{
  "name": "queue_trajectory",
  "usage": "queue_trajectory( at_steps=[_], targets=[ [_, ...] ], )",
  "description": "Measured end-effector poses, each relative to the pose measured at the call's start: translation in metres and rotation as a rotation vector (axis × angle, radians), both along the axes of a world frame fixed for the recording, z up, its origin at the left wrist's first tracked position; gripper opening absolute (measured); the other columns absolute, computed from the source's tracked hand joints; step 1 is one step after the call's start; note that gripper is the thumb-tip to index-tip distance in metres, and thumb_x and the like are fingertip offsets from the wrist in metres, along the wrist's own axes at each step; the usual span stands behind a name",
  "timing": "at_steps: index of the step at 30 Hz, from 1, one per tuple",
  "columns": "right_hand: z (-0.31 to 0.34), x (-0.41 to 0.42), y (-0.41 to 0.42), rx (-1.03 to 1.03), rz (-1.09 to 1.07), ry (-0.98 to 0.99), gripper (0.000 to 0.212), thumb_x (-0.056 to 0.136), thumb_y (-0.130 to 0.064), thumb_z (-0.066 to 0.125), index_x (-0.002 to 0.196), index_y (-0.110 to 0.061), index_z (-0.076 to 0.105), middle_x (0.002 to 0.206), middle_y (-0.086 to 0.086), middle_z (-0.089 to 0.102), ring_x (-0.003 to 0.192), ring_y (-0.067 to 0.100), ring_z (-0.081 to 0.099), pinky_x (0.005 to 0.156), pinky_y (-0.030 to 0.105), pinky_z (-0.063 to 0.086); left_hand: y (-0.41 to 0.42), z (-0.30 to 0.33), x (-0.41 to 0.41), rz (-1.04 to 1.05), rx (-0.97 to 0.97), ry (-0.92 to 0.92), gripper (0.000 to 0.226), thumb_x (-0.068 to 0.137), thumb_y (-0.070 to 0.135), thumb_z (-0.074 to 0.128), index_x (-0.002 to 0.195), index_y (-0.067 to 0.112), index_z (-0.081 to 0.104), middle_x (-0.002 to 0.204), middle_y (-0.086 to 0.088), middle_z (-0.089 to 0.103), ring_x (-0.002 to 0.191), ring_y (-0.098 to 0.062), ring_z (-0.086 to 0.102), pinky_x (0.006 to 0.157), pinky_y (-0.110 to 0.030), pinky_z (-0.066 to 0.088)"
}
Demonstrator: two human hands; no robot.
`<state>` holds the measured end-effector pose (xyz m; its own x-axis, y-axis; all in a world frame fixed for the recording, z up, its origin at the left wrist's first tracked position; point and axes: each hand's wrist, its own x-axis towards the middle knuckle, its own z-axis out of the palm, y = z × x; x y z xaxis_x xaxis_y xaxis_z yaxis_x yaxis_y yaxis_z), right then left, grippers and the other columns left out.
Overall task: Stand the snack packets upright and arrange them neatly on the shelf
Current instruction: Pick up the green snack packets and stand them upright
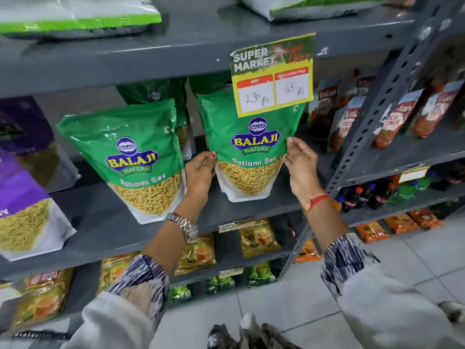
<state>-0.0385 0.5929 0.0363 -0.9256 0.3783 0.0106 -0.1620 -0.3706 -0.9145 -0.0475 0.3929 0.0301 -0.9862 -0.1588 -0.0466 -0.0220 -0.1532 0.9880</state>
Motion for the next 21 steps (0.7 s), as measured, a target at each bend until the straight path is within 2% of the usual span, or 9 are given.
queue_trajectory(
  at_steps=[3, 6, 9, 10, 12, 14, 18, 21],
  targets=[
    [-0.006, -0.016, 0.003, 0.028, 0.047, 0.008, 0.010, 0.092, -0.014, 0.052, 0.091, -0.016, 0.061, 0.096, 0.002, 0.066, 0.091, 0.017, 0.062, 0.084, 0.029, 0.052, 0.000, -0.007, -0.012, -0.027, 0.006, -0.018, 0.013, 0.090, 0.008, 0.049, 0.090, 0.008, 0.062, 0.072, 0.012, 0.068, 0.084, -0.015, 0.059, 0.082, -0.027, 0.050],
    [-0.015, -0.022, 0.005, 0.042, 0.086, -0.016, 0.011, 0.094, -0.018, 0.048, 0.097, -0.017, 0.059, 0.104, 0.004, 0.064, 0.103, 0.022, 0.058, 0.089, 0.033, 0.049, 0.000, -0.017, -0.017, -0.034, -0.022, -0.021, 0.023, 0.091, 0.010, 0.047, 0.108, -0.003, 0.058, 0.081, 0.007, 0.064, 0.081, -0.009, 0.058, 0.080, -0.022, 0.050],
    [-0.017, -0.021, 0.004, 0.092, 0.193, -0.075, 0.021, 0.096, -0.035, 0.041, 0.107, -0.027, 0.056, 0.114, -0.003, 0.063, 0.112, 0.017, 0.056, 0.095, 0.034, 0.045, 0.002, -0.020, -0.020, -0.088, -0.016, -0.004, 0.014, 0.092, 0.016, 0.047, 0.095, 0.013, 0.060, 0.082, 0.012, 0.067, 0.081, -0.003, 0.060, 0.083, -0.022, 0.048],
    [-0.017, -0.020, 0.002, 0.112, 0.244, -0.113, 0.030, 0.095, -0.044, 0.036, 0.113, -0.031, 0.055, 0.121, -0.004, 0.062, 0.115, 0.015, 0.055, 0.099, 0.034, 0.043, 0.004, -0.021, -0.021, -0.130, -0.001, -0.015, 0.012, 0.092, 0.020, 0.046, 0.095, 0.019, 0.058, 0.089, 0.012, 0.067, 0.087, -0.005, 0.060, 0.088, -0.027, 0.047],
    [-0.019, -0.016, -0.001, 0.140, 0.320, -0.191, 0.043, 0.091, -0.058, 0.029, 0.119, -0.037, 0.054, 0.135, -0.003, 0.056, 0.121, 0.012, 0.051, 0.104, 0.034, 0.037, 0.009, -0.025, -0.022, -0.222, 0.032, -0.085, 0.022, 0.093, 0.033, 0.042, 0.110, 0.026, 0.053, 0.110, 0.008, 0.062, 0.106, -0.014, 0.056, 0.101, -0.038, 0.042],
    [-0.020, -0.010, -0.006, 0.164, 0.361, -0.232, 0.042, 0.090, -0.062, 0.024, 0.113, -0.044, 0.054, 0.140, -0.005, 0.051, 0.120, 0.009, 0.047, 0.102, 0.033, 0.032, 0.015, -0.030, -0.020, -0.301, 0.086, -0.153, 0.040, 0.094, 0.039, 0.035, 0.129, 0.021, 0.043, 0.128, -0.001, 0.054, 0.110, -0.017, 0.055, 0.106, -0.043, 0.038],
    [-0.023, -0.002, -0.009, 0.171, 0.363, -0.234, 0.037, 0.092, -0.057, 0.021, 0.105, -0.046, 0.054, 0.125, -0.014, 0.053, 0.111, 0.003, 0.047, 0.099, 0.028, 0.030, 0.021, -0.037, -0.015, -0.295, 0.127, -0.175, 0.044, 0.094, 0.044, 0.027, 0.129, 0.022, 0.043, 0.139, -0.006, 0.049, 0.108, -0.013, 0.055, 0.104, -0.038, 0.039],
    [-0.028, 0.001, -0.006, 0.177, 0.353, -0.218, 0.034, 0.094, -0.054, 0.020, 0.102, -0.048, 0.053, 0.118, -0.017, 0.054, 0.104, -0.002, 0.052, 0.094, 0.025, 0.036, 0.021, -0.038, -0.011, -0.310, 0.114, -0.203, 0.051, 0.094, 0.047, 0.024, 0.135, 0.021, 0.040, 0.135, -0.003, 0.051, 0.112, -0.015, 0.052, 0.098, -0.036, 0.040]
  ],
)
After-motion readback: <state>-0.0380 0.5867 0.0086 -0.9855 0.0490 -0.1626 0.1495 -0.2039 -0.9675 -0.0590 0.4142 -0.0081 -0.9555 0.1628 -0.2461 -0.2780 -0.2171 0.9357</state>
